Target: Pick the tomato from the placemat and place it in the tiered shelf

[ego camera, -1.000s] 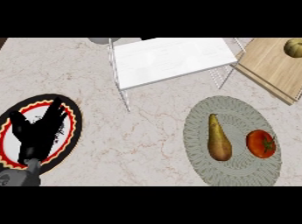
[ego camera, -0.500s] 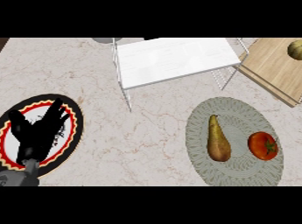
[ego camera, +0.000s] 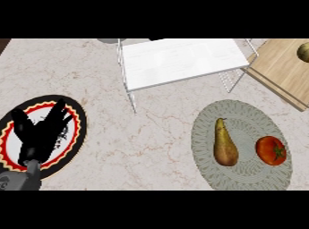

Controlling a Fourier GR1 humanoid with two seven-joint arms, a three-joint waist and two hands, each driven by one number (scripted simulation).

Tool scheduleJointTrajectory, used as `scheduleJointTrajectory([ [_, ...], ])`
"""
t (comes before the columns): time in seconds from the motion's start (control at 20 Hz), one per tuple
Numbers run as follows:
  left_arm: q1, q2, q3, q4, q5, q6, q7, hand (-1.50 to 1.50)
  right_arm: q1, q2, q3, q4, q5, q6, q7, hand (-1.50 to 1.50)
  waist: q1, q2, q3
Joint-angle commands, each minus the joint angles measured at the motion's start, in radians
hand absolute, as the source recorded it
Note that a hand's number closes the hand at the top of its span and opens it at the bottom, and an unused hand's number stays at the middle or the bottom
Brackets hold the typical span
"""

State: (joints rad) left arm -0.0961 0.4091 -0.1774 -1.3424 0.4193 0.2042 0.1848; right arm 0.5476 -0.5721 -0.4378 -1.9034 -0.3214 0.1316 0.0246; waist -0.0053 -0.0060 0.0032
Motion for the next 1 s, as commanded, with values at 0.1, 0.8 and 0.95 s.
scheduleJointTrajectory([
  [0.1, 0.019, -0.024, -0.016, 0.036, -0.022, -0.007, 0.023, 0.00, -0.061, -0.004, 0.089, -0.163, 0.127, -0.142, 0.311, -1.50, 0.010, 0.009, -0.005],
  [0.8, 0.027, -0.053, 0.027, 0.007, -0.053, -0.031, 0.046, 0.00, -0.213, 0.056, 0.305, -0.167, 0.389, -0.144, 0.606, -1.50, 0.004, 0.006, -0.003],
  [0.95, 0.056, -0.042, 0.032, -0.003, -0.063, -0.041, 0.051, 0.00, -0.218, 0.104, 0.366, -0.125, 0.528, -0.203, 0.593, -1.50, 0.008, 0.006, -0.003],
])
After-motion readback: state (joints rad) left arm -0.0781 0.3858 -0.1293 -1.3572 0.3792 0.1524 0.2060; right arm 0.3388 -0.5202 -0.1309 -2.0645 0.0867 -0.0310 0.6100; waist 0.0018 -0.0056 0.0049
